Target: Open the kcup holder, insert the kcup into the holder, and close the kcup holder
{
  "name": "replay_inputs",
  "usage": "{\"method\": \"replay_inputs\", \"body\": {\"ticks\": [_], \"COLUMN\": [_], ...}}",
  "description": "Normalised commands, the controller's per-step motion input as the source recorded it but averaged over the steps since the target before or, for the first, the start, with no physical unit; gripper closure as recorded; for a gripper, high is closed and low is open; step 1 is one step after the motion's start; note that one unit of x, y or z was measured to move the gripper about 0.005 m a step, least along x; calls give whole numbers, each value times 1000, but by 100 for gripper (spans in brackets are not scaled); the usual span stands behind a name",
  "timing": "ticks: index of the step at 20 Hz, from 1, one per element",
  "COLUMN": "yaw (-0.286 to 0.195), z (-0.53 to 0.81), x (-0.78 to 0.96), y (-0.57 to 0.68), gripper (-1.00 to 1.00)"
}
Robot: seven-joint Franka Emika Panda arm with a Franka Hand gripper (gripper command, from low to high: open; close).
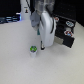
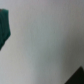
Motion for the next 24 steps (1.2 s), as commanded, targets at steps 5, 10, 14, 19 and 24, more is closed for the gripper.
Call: {"method": "replay_inputs", "body": {"ticks": [5, 10, 14, 19, 24], "yaw": [-268, -259, -218, -224, -130], "z": [-390, -285, -326, -241, -20], "x": [-148, 28, 83, 66, -23], "y": [-442, -254, -114, -166, -74], "gripper": [-100, -100, -100, -100, 100]}}
